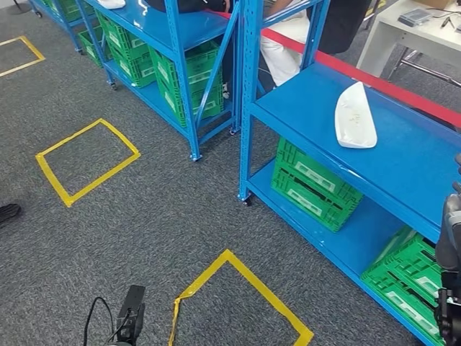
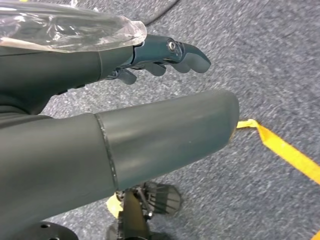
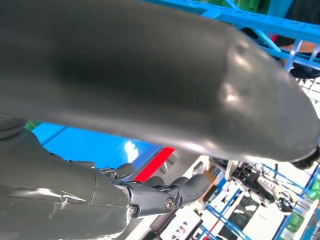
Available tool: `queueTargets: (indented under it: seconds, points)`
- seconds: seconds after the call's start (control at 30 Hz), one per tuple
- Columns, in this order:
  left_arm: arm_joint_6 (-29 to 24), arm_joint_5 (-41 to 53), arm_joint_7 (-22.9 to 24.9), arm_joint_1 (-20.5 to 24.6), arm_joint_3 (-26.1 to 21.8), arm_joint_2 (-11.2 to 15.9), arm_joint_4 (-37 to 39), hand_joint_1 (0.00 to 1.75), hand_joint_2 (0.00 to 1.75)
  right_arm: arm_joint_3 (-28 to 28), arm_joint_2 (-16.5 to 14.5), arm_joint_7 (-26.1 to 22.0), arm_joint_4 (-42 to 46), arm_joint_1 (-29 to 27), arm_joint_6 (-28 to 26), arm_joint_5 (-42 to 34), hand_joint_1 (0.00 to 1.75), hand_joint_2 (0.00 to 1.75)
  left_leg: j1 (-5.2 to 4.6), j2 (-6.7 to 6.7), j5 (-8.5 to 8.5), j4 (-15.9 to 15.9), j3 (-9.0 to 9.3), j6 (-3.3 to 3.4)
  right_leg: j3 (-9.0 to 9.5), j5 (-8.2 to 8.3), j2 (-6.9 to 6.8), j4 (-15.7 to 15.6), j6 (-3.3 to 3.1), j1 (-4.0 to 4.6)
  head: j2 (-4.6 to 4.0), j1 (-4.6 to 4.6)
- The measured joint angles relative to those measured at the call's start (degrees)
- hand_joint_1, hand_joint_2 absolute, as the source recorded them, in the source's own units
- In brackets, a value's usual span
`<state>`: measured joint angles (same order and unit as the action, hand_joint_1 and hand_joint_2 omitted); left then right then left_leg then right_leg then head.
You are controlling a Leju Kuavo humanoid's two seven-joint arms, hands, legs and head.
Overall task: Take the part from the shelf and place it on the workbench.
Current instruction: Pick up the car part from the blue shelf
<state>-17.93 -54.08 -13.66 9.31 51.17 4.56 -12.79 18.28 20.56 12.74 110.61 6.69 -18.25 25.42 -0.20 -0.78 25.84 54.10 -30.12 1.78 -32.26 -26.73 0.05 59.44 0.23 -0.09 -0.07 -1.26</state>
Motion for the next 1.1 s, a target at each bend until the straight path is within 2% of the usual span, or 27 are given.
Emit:
queueTargets:
  seconds: [0.03,0.07,0.1,0.17,0.2,0.23,0.3,0.33,0.37,0.4,0.47,0.5,0.53,0.57,0.63,0.7,0.73,0.77,0.83,0.87,0.9,0.93,0.97,1.0,1.03,1.07,1.1]
  points:
    - [0.0,0.1,0.1,0.0,0.0,-0.1,0.0,0.0,0.0,-0.1,0.0,0.0,0.1,-0.3,-0.1,-0.1,0.0,0.0,-0.04,-0.02,0.2,0.0,0.13,-0.19,1.01,0.71,-0.08,-2.5,-0.45,0.24,0.0,-0.01]
    - [0.0,0.2,0.1,-0.1,0.0,-0.2,0.0,0.0,0.0,-0.3,0.0,0.0,0.2,-0.6,-0.2,-0.1,0.0,0.0,-0.02,0.0,0.33,0.0,0.12,-0.45,1.49,0.66,-0.12,-3.7,-0.78,0.43,0.0,0.02]
    - [-0.1,0.2,0.1,-0.2,0.0,-0.2,0.0,0.0,0.0,-0.5,0.0,0.1,0.3,-0.9,-0.3,-0.1,0.0,0.0,-0.02,0.05,0.42,0.0,0.1,-0.75,1.69,0.42,-0.09,-4.2,-0.87,0.53,0.0,0.02]
    - [-0.1,0.3,0.2,-0.3,0.0,-0.1,0.0,0.0,0.0,-0.7,0.0,0.0,0.6,-1.3,-0.3,-0.1,0.0,0.0,0.04,0.24,0.82,0.3,0.17,-1.35,2.59,0.59,0.04,-5.2,-0.93,0.15,0.0,0.06]
    - [-0.2,0.3,0.1,-0.2,0.0,-0.1,0.0,0.0,0.0,-0.8,0.0,0.0,0.7,-1.5,-0.3,-0.1,0.0,0.0,0.07,0.29,1.55,1.7,-0.39,-1.7,3.17,0.74,0.03,-5.7,-0.99,-0.11,0.0,-0.02]
    - [-0.2,0.3,0.1,-0.2,0.0,-0.1,0.0,0.0,0.0,-0.9,0.0,0.0,0.8,-1.5,-0.3,-0.1,0.0,0.0,0.16,0.31,2.76,4.4,-1.74,-2.09,3.74,0.83,-0.01,-6.1,-1.03,-0.37,0.0,-0.1]
    - [-0.2,0.4,0.1,-0.2,0.0,-0.2,0.0,0.0,0.0,-0.9,0.0,0.0,0.9,-1.8,-0.4,-0.1,0.0,0.0,0.56,0.34,5.69,12.6,-6.53,-2.9,4.08,0.61,-0.08,-6.3,-1.14,-0.42,0.0,-0.27]
    - [-0.2,0.5,0.2,-0.3,0.0,-0.2,0.0,0.0,0.0,-0.9,0.0,0.0,0.9,-2.0,-0.4,-0.1,0.0,0.0,0.77,0.35,6.39,16.0,-8.83,-3.21,4.24,0.4,-0.08,-6.3,-1.12,-0.43,0.0,-0.29]
    - [-0.2,0.5,0.2,-0.3,0.0,-0.1,0.0,0.0,0.0,-1.0,0.0,0.0,0.9,-2.2,-0.4,-0.1,0.0,0.0,0.95,0.36,5.96,17.4,-10.22,-3.46,4.51,0.11,-0.05,-6.3,-1.05,-0.47,0.0,-0.3]
    - [-0.2,0.6,0.2,-0.4,0.0,-0.1,0.0,0.0,0.0,-1.0,0.0,0.0,0.9,-2.5,-0.5,-0.1,0.0,0.0,1.12,0.38,4.34,16.3,-10.36,-3.64,4.91,-0.23,-0.01,-6.2,-0.91,-0.55,0.0,-0.31]
    - [-0.2,0.6,0.2,-0.4,0.0,0.0,0.0,0.0,0.0,-1.2,0.0,0.0,1.0,-2.9,-0.6,-0.1,0.0,0.0,1.43,0.49,-0.76,8.7,-7.7,-3.91,5.77,-1.16,0.05,-6.1,-0.38,-0.76,-0.01,-0.34]
    - [-0.2,0.6,0.2,-0.3,0.0,0.0,0.0,0.0,0.0,-1.2,0.0,0.0,1.0,-3.0,-0.7,-0.1,0.0,0.0,1.42,0.51,-2.41,4.7,-6.03,-3.86,6.0,-1.74,0.09,-6.0,-0.01,-0.71,-0.01,-0.42]
    - [-0.2,0.6,0.3,-0.3,0.0,-0.1,0.0,0.0,0.0,-1.2,0.0,0.0,1.2,-3.0,-0.7,0.0,0.0,0.0,1.42,0.52,-3.17,2.1,-4.84,-3.52,6.13,-2.25,0.12,-5.9,0.32,-0.62,-0.01,-0.4]
    - [-0.2,0.6,0.3,-0.2,0.0,-0.1,0.0,0.0,0.0,-1.3,0.0,0.0,1.3,-3.1,-0.7,0.0,0.0,0.0,1.34,0.49,-3.03,0.9,-4.26,-3.03,6.16,-2.69,0.15,-5.9,0.63,-0.47,-0.01,-0.36]
    - [-0.2,0.5,0.3,-0.2,0.0,-0.2,0.0,0.0,0.0,-1.4,0.0,-0.1,1.6,-3.1,-0.7,0.1,0.0,0.0,1.17,0.4,-2.35,0.8,-3.97,-1.83,6.57,-3.22,0.18,-6.2,1.13,-0.45,0.0,-0.2]
    - [-0.2,0.3,0.3,-0.3,0.0,-0.2,0.0,0.0,0.0,-1.5,0.0,-0.1,1.7,-3.0,-0.5,0.2,0.0,0.0,1.15,0.38,-2.04,0.6,-3.57,-0.98,6.31,-4.38,0.12,-4.6,1.59,-0.68,0.0,-0.09]
    - [-0.2,0.2,0.2,-0.3,0.0,-0.2,0.0,0.0,0.0,-1.5,0.0,-0.1,1.7,-2.9,-0.4,0.2,0.0,0.0,1.17,0.39,-1.91,0.5,-3.29,-0.61,5.2,-5.67,0.09,-2.0,1.76,-0.77,0.0,-0.03]
    - [-0.3,0.0,0.2,-0.4,0.0,-0.2,0.0,0.0,0.0,-1.5,0.0,-0.1,1.7,-2.8,-0.2,0.2,0.0,0.0,1.09,0.39,-1.71,0.4,-3.03,-0.29,3.23,-7.34,0.07,2.1,1.89,-0.82,0.0,0.05]
    - [-0.4,-0.4,0.0,-0.5,0.0,-0.1,0.0,0.0,0.0,-1.4,0.0,-0.1,1.6,-2.6,0.1,0.2,0.0,0.0,0.83,0.35,-1.19,0.4,-2.46,0.13,-1.81,-9.97,0.07,10.5,2.03,-0.83,0.0,0.1]
    - [-0.4,-0.6,-0.1,-0.6,0.0,-0.1,0.0,0.0,0.0,-1.3,0.0,-0.1,1.5,-2.5,0.3,0.2,0.0,0.0,0.69,0.29,-0.88,0.4,-2.06,0.23,-3.57,-9.87,0.07,12.7,1.98,-0.83,0.0,0.11]
    - [-0.4,-0.8,-0.2,-0.7,0.0,-0.1,0.0,0.0,0.0,-1.2,0.0,-0.1,1.4,-2.3,0.4,0.2,0.0,0.0,0.56,0.2,-0.53,0.4,-1.56,0.25,-4.2,-8.49,0.07,12.4,1.81,-0.81,0.0,0.11]
    - [-0.4,-0.9,-0.3,-0.8,0.0,-0.1,0.0,0.0,0.0,-1.1,0.0,-0.1,1.2,-2.0,0.5,0.2,0.0,0.0,0.45,0.1,-0.16,0.4,-0.95,0.23,-3.71,-5.99,0.08,9.8,1.49,-0.72,0.0,0.11]
    - [-0.3,-0.9,-0.4,-0.9,-0.1,-0.1,0.0,0.0,0.0,-1.0,0.0,-0.1,1.1,-1.6,0.6,0.2,0.0,0.0,0.38,0.02,0.22,0.4,-0.31,0.16,-2.49,-2.95,0.08,5.7,1.03,-0.57,0.0,0.12]
    - [-0.3,-1.0,-0.5,-0.9,-0.1,-0.2,0.0,0.0,0.0,-0.9,0.0,-0.1,1.0,-1.3,0.7,0.2,0.0,0.0,0.25,-0.05,0.59,0.4,0.21,0.0,-1.13,-0.68,0.06,1.8,0.48,-0.32,-0.01,0.12]
    - [-0.3,-1.0,-0.6,-0.9,-0.1,-0.2,0.0,0.0,0.0,-0.8,0.0,-0.1,0.9,-0.9,0.8,0.2,0.0,0.0,0.2,-0.13,0.88,0.4,0.51,-0.21,0.04,0.71,0.02,-1.4,0.06,-0.07,-0.01,0.15]
    - [-0.3,-0.9,-0.6,-0.9,-0.1,-0.1,0.0,0.0,0.0,-0.7,0.0,-0.1,0.9,-0.6,0.8,0.2,0.0,0.0,0.21,-0.17,1.05,0.4,0.59,-0.45,0.81,1.16,-0.01,-3.2,-0.22,0.15,-0.01,0.17]
    - [-0.3,-0.9,-0.6,-0.8,-0.1,-0.1,0.0,0.0,0.0,-0.7,0.0,-0.2,0.8,-0.5,0.9,0.2,0.0,0.0,0.24,-0.19,1.11,0.3,0.56,-0.74,1.18,0.89,-0.03,-3.8,-0.33,0.32,-0.01,0.2]
